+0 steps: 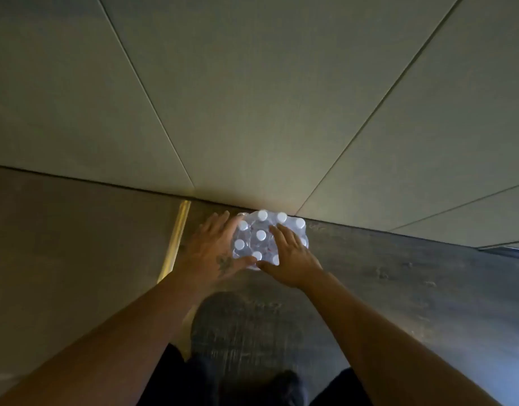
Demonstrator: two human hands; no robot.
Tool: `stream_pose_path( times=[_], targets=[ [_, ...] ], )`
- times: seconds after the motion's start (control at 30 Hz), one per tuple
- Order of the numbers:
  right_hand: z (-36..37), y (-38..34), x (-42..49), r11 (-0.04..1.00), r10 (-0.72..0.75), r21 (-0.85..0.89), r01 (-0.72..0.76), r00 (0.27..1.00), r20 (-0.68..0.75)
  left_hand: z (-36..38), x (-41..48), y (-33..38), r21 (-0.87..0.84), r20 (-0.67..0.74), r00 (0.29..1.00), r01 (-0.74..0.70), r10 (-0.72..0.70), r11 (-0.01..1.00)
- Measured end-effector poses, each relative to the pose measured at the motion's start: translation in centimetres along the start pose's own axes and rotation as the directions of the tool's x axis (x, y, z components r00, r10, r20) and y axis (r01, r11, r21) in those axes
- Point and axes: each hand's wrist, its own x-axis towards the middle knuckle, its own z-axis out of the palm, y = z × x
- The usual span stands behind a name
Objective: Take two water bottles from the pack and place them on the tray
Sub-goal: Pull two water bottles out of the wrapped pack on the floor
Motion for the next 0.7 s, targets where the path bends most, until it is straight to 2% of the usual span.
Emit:
stream_pose_path(
  times=[0.13,0.23,0.33,0.43,0.57,0.7],
  targets=[
    [4.8,3.1,6.6,0.999,0.024,-0.036,-0.023,1.0,0.021,6.0,4.3,-2.8,-0.047,0.056,0.998,-0.033,0.035,0.998],
    [7.8,4.7,9.8,0.994,0.024,-0.107,-0.027,0.999,-0.034,9.7,6.4,-3.8,-0.132,0.065,0.997,-0.043,0.052,0.99],
    [9.5,5.2,11.8,0.971,0.004,-0.239,-0.027,0.995,-0.097,11.0,8.0,-3.7,-0.158,0.067,0.996,-0.05,0.061,0.986],
    [10.7,5.0,13.0,0.959,0.027,-0.277,-0.063,0.991,-0.133,11.1,9.0,-2.9,-0.218,0.017,0.999,-0.039,0.044,0.975],
    [10.9,5.2,13.2,0.959,0.051,-0.27,-0.09,0.988,-0.147,11.3,10.0,-2.7,-0.192,-0.007,1.0,-0.022,0.021,0.981],
    [8.0,4.5,12.8,0.973,0.103,-0.197,-0.121,0.99,-0.101,11.4,11.1,-3.0,-0.184,-0.034,0.999,-0.027,0.021,0.983]
  ],
)
